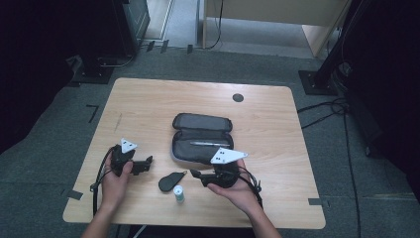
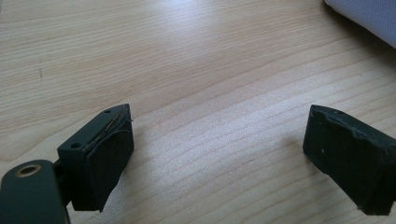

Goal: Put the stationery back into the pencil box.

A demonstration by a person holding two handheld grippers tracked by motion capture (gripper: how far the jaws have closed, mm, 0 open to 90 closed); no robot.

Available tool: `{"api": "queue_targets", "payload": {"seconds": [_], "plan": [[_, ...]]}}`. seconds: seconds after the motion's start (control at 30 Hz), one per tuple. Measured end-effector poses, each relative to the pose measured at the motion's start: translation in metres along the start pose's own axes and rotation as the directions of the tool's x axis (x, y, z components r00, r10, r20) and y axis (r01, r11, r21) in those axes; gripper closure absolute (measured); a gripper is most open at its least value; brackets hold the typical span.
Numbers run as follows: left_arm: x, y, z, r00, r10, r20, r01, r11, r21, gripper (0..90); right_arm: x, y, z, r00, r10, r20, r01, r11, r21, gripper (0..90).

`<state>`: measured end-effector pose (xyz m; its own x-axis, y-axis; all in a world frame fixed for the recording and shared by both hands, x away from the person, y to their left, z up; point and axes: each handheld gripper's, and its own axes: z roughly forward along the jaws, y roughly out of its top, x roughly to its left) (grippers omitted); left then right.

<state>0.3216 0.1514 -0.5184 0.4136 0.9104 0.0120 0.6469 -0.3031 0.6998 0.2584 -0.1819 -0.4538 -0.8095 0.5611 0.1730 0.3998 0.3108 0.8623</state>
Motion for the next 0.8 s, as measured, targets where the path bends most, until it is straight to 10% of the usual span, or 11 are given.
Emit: {"api": "queue_targets", "payload": {"seconds": [0.8], "plan": [[0.000,0.000,0.000,1.0000,0.000,0.001,0.000,1.0000,-0.001,8.9,0.046,-0.003,0.013,0.9818,-0.069,-0.177,0.070,0.998,0.001,40.9]]}}
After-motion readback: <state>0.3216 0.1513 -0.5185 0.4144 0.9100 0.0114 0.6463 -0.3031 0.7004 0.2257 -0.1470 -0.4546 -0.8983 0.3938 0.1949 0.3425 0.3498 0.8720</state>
